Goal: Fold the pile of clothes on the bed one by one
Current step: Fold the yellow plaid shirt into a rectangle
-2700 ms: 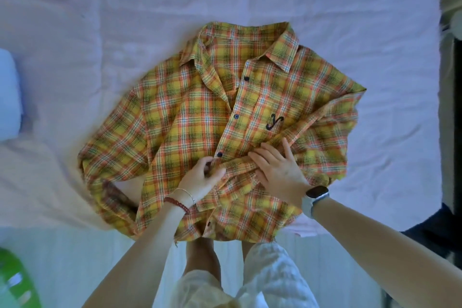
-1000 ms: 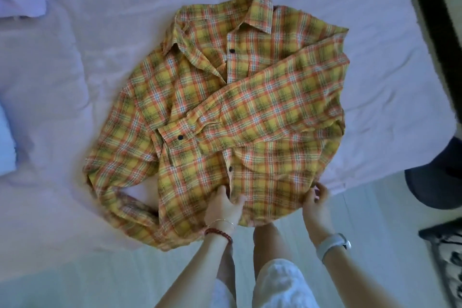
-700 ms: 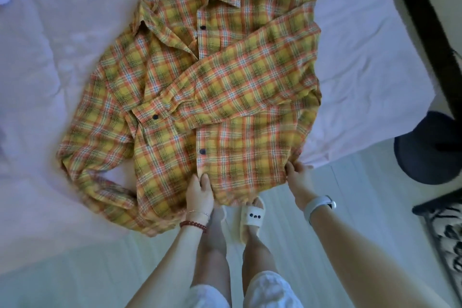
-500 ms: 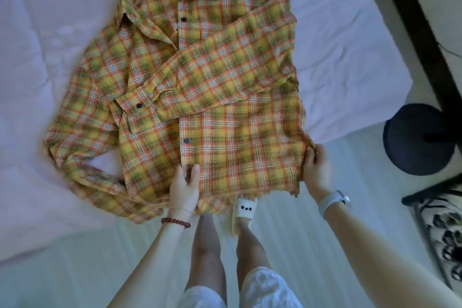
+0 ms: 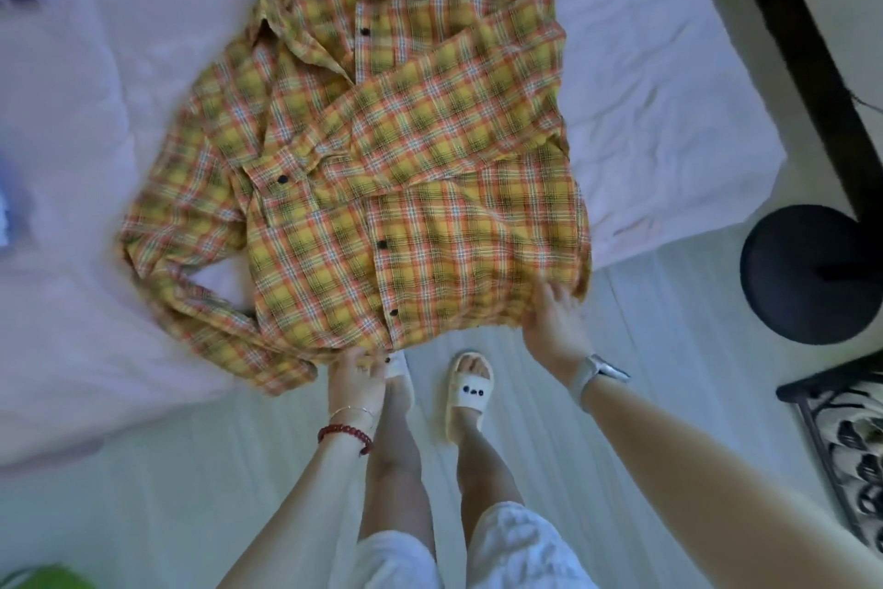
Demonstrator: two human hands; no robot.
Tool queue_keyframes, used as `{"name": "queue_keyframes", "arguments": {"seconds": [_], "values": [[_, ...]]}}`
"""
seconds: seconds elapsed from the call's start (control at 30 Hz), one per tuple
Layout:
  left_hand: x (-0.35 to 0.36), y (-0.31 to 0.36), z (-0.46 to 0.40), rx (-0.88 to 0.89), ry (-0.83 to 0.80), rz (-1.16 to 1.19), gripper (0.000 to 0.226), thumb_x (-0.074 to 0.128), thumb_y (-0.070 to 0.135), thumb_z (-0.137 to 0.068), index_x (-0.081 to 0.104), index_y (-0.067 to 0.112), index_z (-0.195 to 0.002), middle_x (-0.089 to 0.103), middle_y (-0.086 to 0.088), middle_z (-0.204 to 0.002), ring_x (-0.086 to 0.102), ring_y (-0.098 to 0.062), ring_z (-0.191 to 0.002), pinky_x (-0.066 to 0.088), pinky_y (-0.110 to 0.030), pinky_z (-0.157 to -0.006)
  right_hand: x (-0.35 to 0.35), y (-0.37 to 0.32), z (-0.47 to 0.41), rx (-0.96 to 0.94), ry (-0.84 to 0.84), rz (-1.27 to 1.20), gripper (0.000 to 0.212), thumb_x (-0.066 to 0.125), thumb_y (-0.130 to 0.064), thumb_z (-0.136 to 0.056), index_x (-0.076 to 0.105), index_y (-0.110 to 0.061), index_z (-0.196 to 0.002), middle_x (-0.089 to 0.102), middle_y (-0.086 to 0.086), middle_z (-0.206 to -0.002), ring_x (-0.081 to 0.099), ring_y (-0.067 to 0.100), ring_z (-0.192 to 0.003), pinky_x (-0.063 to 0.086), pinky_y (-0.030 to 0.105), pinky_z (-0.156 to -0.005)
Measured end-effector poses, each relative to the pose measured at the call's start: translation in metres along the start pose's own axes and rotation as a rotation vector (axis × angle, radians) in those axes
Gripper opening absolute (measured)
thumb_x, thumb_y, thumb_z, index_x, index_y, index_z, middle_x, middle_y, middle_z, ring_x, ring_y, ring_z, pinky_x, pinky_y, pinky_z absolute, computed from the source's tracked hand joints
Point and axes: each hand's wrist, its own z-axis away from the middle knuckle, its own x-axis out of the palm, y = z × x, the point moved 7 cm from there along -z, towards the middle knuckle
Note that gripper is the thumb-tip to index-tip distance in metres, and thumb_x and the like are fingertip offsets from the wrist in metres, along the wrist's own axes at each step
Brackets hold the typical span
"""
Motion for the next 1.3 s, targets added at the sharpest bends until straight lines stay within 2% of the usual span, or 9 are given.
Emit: {"name": "queue_keyframes", "arguments": {"seconds": [0.27, 0.43, 0.57, 0.7, 0.8, 0.93, 1.07, 1.17, 1.3], "values": [[-0.085, -0.043, -0.036, -0.174, 0.270, 0.438, 0.028, 0.058, 0.015, -0.088, 0.057, -0.009, -0.103, 0.063, -0.023, -0.101, 0.062, -0.037, -0.090, 0.053, -0.030, -0.069, 0.056, -0.119, 0.024, -0.318, -0.171, 0.067, 0.056, 0.036, -0.017, -0.096, 0.017, -0.023, -0.148, 0.022, 0.003, -0.152, 0.024, 0.026, -0.137, 0.031, 0.039, -0.109], [-0.109, -0.053, -0.062, -0.085, 0.220, 0.352, 0.023, 0.057, 0.016, -0.091, 0.060, 0.002, -0.109, 0.061, -0.008, -0.100, 0.059, -0.028, -0.098, 0.048, -0.034, -0.086, 0.112, -0.179, 0.022, -0.440, -0.287, 0.239, 0.049, 0.038, -0.028, -0.096, 0.027, -0.024, -0.144, 0.032, 0.001, -0.145, 0.029, 0.024, -0.132, 0.033, 0.040, -0.105], [-0.104, -0.037, -0.068, 0.095, 0.190, 0.292, 0.032, 0.057, 0.011, -0.090, 0.053, 0.003, -0.121, 0.057, -0.003, -0.094, 0.053, -0.015, -0.084, 0.038, -0.009, -0.063, 0.144, -0.189, 0.015, -0.358, -0.209, 0.335, 0.044, 0.042, -0.034, -0.096, 0.037, -0.022, -0.137, 0.036, 0.003, -0.138, 0.032, 0.025, -0.128, 0.029, 0.040, -0.103], [-0.084, -0.049, -0.089, 0.045, -0.018, 0.144, 0.031, 0.063, 0.029, -0.086, 0.058, 0.006, -0.105, 0.060, -0.010, -0.098, 0.058, -0.028, -0.096, 0.049, -0.036, -0.084, 0.151, -0.175, 0.008, -0.190, -0.145, 0.082, 0.030, 0.039, -0.024, -0.098, 0.058, -0.017, -0.120, 0.056, 0.003, -0.120, 0.047, 0.024, -0.113, 0.029, 0.033, -0.096], [-0.077, -0.049, -0.088, 0.050, -0.091, 0.138, 0.026, 0.058, 0.035, -0.088, 0.052, 0.014, -0.074, 0.062, -0.013, -0.086, 0.059, -0.030, -0.085, 0.049, -0.037, -0.076, 0.142, -0.174, 0.013, -0.266, -0.086, 0.038, 0.032, 0.036, -0.024, -0.097, 0.064, -0.011, -0.106, 0.064, 0.004, -0.103, 0.056, 0.026, -0.098, 0.031, 0.034, -0.090], [-0.089, -0.030, -0.058, 0.185, -0.074, 0.317, 0.026, 0.048, 0.021, -0.095, 0.039, 0.016, -0.071, 0.045, 0.001, -0.061, 0.044, -0.016, -0.056, 0.035, -0.016, -0.051, 0.123, -0.178, 0.031, -0.501, 0.084, 0.208, 0.033, 0.037, -0.028, -0.087, 0.064, -0.012, -0.077, 0.063, 0.000, -0.073, 0.062, 0.025, -0.069, 0.038, 0.032, -0.079], [-0.088, -0.048, -0.052, 0.204, -0.129, 0.176, 0.022, 0.055, 0.022, -0.092, 0.045, 0.003, -0.095, 0.058, -0.005, -0.083, 0.054, -0.025, -0.076, 0.038, -0.023, -0.064, 0.133, -0.180, 0.041, -0.566, -0.072, 0.378, 0.033, 0.039, -0.029, -0.085, 0.068, -0.015, -0.092, 0.066, 0.005, -0.100, 0.063, 0.029, -0.096, 0.045, 0.039, -0.087], [-0.089, -0.084, -0.070, -0.012, -0.208, -0.019, 0.023, 0.057, 0.020, -0.090, 0.043, 0.006, -0.102, 0.062, -0.014, -0.105, 0.059, -0.032, -0.096, 0.041, -0.029, -0.073, 0.154, -0.168, 0.042, -0.387, -0.382, 0.565, 0.043, 0.035, -0.031, -0.096, 0.040, -0.028, -0.139, 0.030, -0.004, -0.149, 0.022, 0.025, -0.140, 0.020, 0.049, -0.110], [-0.121, -0.100, -0.088, -0.106, -0.157, 0.083, 0.024, 0.061, 0.013, -0.086, 0.046, 0.008, -0.103, 0.056, -0.009, -0.104, 0.056, -0.028, -0.103, 0.037, -0.026, -0.075, 0.152, -0.179, 0.037, -0.271, -0.411, 0.512, 0.046, 0.037, -0.025, -0.097, 0.032, -0.028, -0.142, 0.032, 0.000, -0.149, 0.027, 0.024, -0.136, 0.028, 0.042, -0.107]]}}
